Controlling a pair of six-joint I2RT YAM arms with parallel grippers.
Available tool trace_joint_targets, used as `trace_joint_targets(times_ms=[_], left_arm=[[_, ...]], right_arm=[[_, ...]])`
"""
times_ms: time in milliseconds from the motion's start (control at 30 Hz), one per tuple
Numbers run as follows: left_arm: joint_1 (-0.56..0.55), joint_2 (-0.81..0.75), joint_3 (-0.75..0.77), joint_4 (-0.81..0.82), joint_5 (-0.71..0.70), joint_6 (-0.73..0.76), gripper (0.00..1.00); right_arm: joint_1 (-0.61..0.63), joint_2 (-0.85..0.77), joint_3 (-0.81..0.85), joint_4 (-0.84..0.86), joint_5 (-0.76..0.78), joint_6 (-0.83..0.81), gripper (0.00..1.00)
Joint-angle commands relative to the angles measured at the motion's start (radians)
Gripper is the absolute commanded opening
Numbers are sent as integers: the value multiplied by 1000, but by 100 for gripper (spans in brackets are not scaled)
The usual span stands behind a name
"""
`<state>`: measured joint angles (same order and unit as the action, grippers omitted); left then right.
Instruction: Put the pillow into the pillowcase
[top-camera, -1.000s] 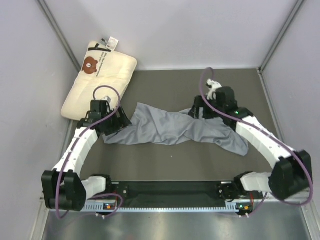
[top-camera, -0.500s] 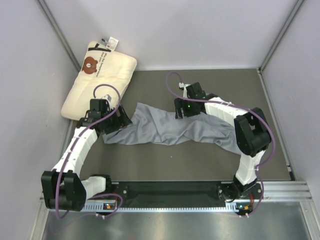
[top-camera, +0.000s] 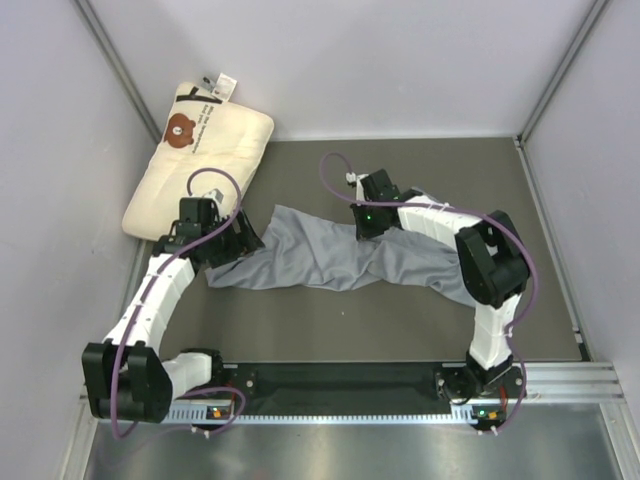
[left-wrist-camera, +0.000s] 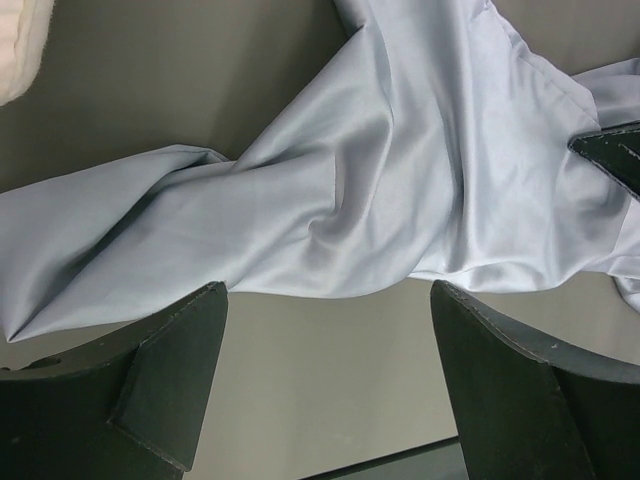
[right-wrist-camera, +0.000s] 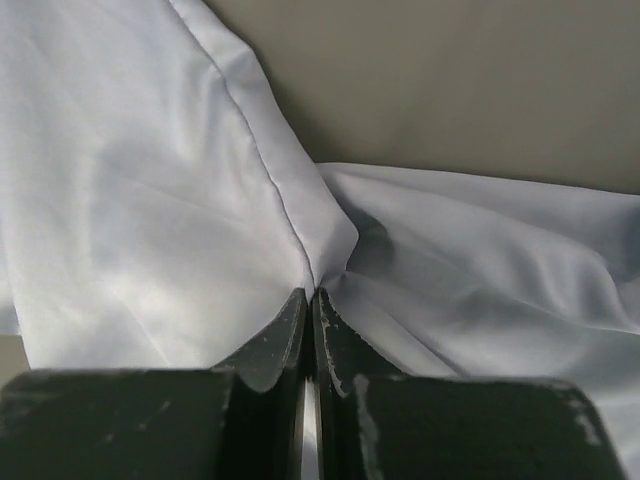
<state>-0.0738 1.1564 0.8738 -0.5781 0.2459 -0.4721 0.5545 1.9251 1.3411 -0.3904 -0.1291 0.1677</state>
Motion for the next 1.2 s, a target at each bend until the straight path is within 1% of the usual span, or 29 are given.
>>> trace_joint_targets(times_ms=[0, 167, 200, 267, 300, 333, 400, 433, 467, 500, 533, 567, 600, 667, 700, 733, 767, 800, 867, 900, 933, 967, 1000, 1033, 1067, 1100, 1133, 1167], left_arm=[[-3, -32, 47, 4, 1, 20, 87], [-3, -34, 53, 3, 4, 13, 87], [-3, -35, 53, 1, 7, 12, 87], [-3, -34, 51, 1, 9, 9, 87], [-3, -32, 50, 1, 9, 10, 87], [-4, -32, 50, 1, 7, 12, 87], [-4, -32, 47, 3, 6, 16, 87], [-4, -31, 47, 1, 6, 18, 87], [-6, -31, 48, 0, 3, 21, 88], [-6, -29, 48, -2, 3, 23, 88], [-6, -30, 50, -2, 4, 21, 88], [-6, -29, 50, 0, 7, 18, 88], [-6, -29, 51, -2, 9, 16, 88], [-11, -24, 54, 0, 10, 9, 88], [-12, -23, 56, 1, 12, 7, 88], [-15, -21, 57, 3, 12, 4, 88], [-18, -20, 57, 6, 12, 0, 88], [-21, -21, 56, 7, 10, -2, 88], [-34, -20, 53, 14, 6, -3, 88], [-40, -17, 51, 17, 1, -5, 89], [-53, -8, 48, 18, -8, -8, 89], [-64, 0, 45, 24, -13, -10, 90], [-99, 9, 44, 35, -22, -11, 91], [-122, 20, 45, 40, -52, -16, 92], [-147, 46, 54, 46, -71, -16, 94], [-176, 61, 60, 60, -92, -16, 95], [-231, 98, 85, 66, -126, -7, 96], [-257, 118, 100, 72, -140, 1, 97]], right_arm=[[34, -50, 9, 48, 16, 3, 0], [74, -253, -97, 78, 33, 6, 0], [100, -318, -115, 84, 29, 1, 0], [137, -392, -178, 75, 26, -7, 0], [178, -431, -200, 68, 20, -4, 0], [203, -504, -244, 50, 7, -5, 0], [276, -572, -287, 16, -91, 9, 1], [304, -631, -327, -7, -131, 18, 1], [335, -662, -351, -33, -186, 29, 3], [410, -693, -377, -41, -208, 48, 6], [450, -750, -428, -42, -224, 59, 10], [490, -774, -448, -48, -216, 91, 29], [551, -796, -462, -54, -192, 111, 45], [568, -854, -480, -74, -129, 166, 60], [567, -874, -479, -82, -103, 176, 65], [567, -909, -462, -94, -66, 184, 68], [559, -925, -445, -108, 1, 187, 71], [521, -946, -430, -135, 26, 188, 74], [432, -946, -386, -159, 54, 188, 75], [297, -928, -370, -165, 39, 188, 75], [224, -913, -366, -163, 20, 187, 75], [161, -890, -359, -163, 25, 184, 79], [57, -829, -341, -160, 45, 182, 81], [14, -792, -329, -159, 66, 178, 84], [-23, -752, -315, -154, 104, 173, 90], [-92, -671, -301, -150, 118, 173, 91], [-123, -626, -268, -142, 126, 180, 91], [-166, -583, -246, -139, 172, 191, 93]])
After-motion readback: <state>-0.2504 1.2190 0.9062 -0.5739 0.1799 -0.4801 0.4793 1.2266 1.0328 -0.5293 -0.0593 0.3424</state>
